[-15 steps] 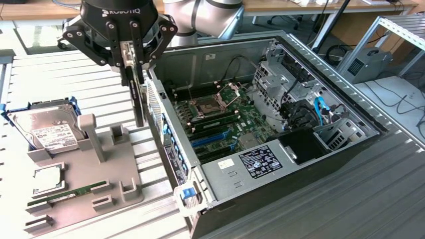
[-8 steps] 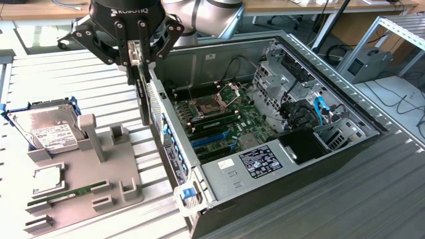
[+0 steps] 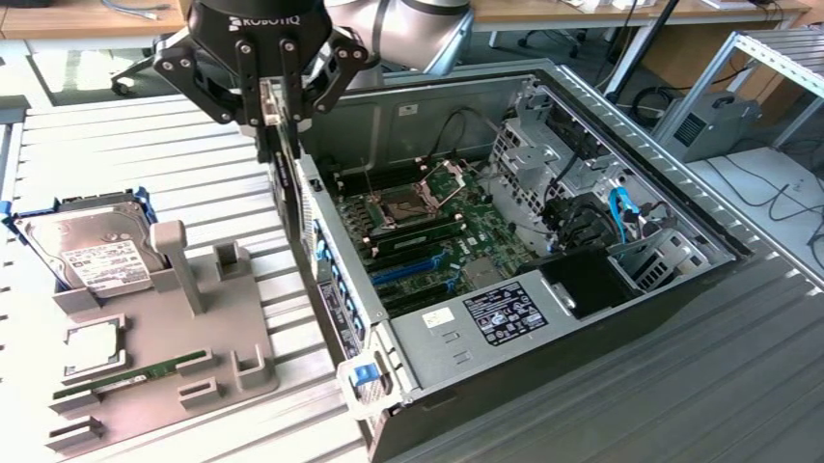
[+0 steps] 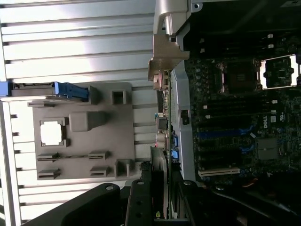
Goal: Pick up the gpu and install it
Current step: 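Pick up the gpu and move the gpu toward the slot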
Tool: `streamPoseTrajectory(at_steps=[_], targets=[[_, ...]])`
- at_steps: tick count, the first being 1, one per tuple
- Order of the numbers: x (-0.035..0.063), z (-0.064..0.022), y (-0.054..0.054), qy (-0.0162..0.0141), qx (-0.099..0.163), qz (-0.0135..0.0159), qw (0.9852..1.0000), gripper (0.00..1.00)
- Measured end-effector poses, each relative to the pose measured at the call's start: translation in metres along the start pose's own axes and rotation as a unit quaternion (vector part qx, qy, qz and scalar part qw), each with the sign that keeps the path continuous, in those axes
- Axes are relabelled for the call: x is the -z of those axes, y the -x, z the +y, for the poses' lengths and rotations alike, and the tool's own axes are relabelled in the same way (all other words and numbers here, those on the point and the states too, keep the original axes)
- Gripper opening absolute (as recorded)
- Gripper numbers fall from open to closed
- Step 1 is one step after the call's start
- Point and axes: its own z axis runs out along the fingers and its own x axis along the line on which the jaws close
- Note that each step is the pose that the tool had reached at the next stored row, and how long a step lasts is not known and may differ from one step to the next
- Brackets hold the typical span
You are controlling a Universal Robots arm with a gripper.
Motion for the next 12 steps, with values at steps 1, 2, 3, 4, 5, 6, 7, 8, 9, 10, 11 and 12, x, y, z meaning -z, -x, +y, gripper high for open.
streamPoseTrajectory(at_steps=[1, 2, 3, 4, 5, 6, 7, 8, 9, 10, 11, 12], targets=[[0.0000, 0.0001, 0.0007, 0.0000, 0.000, 0.0000, 1.0000, 0.27], [0.0000, 0.0001, 0.0015, 0.0000, 0.000, 0.0000, 1.0000, 0.27], [-0.0001, 0.0002, 0.0026, 0.0000, 0.000, 0.0000, 1.0000, 0.27], [-0.0001, 0.0003, 0.0033, -0.0001, 0.000, 0.0000, 1.0000, 0.27], [-0.0001, 0.0003, 0.0039, -0.0001, 0.000, 0.0000, 1.0000, 0.27], [-0.0002, 0.0004, 0.0047, -0.0001, 0.000, 0.0000, 1.0000, 0.27], [-0.0001, 0.0004, 0.0053, -0.0001, 0.000, 0.0000, 1.0000, 0.27], [-0.0002, 0.0004, 0.0059, -0.0001, 0.000, 0.0000, 1.0000, 0.27], [-0.0002, 0.0005, 0.0065, -0.0001, 0.000, 0.0000, 1.0000, 0.27], [-0.0002, 0.0006, 0.0072, -0.0001, 0.000, 0.0000, 1.0000, 0.27], [-0.0003, 0.0006, 0.0079, -0.0001, 0.000, 0.0000, 1.0000, 0.27], [-0.0002, 0.0006, 0.0084, -0.0001, 0.000, 0.0000, 1.0000, 0.27]])
